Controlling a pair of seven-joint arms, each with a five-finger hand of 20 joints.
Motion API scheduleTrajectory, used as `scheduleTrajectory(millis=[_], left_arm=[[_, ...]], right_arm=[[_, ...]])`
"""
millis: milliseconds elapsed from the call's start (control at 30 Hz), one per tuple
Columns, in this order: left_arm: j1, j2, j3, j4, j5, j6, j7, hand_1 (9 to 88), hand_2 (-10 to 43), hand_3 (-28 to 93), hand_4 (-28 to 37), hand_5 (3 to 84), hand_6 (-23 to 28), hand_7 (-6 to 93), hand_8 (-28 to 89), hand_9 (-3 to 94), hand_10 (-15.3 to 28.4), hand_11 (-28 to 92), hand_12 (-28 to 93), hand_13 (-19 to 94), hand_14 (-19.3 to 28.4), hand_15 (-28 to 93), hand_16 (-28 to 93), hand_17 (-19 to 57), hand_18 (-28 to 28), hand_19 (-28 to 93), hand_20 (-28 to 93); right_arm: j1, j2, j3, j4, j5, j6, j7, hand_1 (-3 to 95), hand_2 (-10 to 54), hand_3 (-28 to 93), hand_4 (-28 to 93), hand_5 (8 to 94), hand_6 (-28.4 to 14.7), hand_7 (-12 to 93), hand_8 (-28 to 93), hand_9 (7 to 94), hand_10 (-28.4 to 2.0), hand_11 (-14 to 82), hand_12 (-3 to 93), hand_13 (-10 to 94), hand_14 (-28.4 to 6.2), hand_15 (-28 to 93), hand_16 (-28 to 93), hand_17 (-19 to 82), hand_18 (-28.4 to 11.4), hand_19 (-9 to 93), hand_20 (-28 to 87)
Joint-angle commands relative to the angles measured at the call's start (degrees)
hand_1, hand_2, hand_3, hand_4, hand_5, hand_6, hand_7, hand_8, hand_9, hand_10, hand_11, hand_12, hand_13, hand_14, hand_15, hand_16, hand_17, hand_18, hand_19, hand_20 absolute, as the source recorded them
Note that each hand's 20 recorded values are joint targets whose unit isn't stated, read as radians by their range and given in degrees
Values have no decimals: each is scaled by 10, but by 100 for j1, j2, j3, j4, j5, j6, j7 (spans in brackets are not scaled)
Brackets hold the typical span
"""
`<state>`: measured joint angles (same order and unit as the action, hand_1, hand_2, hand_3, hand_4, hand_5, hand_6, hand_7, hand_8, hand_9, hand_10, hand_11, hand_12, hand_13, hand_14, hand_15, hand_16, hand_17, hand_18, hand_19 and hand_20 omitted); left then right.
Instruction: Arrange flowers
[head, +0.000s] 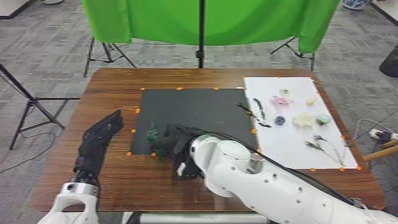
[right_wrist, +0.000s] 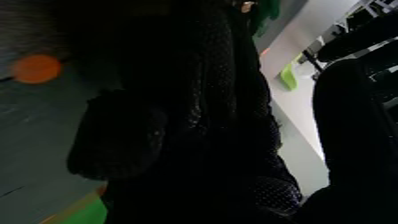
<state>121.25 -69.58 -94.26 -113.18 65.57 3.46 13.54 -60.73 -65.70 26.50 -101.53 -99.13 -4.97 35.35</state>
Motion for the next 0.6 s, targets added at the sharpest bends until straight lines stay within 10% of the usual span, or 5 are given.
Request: scheduleTrajectory(millis=[33,600], left_arm=[[48,-47,8,-5,28,-57,-69,245,-38,658,-209,424,36,57,-45,363,110,87,158,290,148,79,60,22,112,7,174],[230,-110,-161,-101,1,52,-22,249,-35,658,-207,427,36,60,-45,364,112,89,158,291,148,83,59,23,110,8,175]], right_arm=[[-49,-59,109,16,-408,156,16,261,71,523,-91,784,-57,128,-61,850,-178,308,262,924,-67,474,306,680,-77,932,285],[-2832,2260,4191,-2227,-1890,1057,130,305,-45,599,-92,662,-56,115,-42,728,-187,210,248,849,-84,485,303,600,-120,932,343]])
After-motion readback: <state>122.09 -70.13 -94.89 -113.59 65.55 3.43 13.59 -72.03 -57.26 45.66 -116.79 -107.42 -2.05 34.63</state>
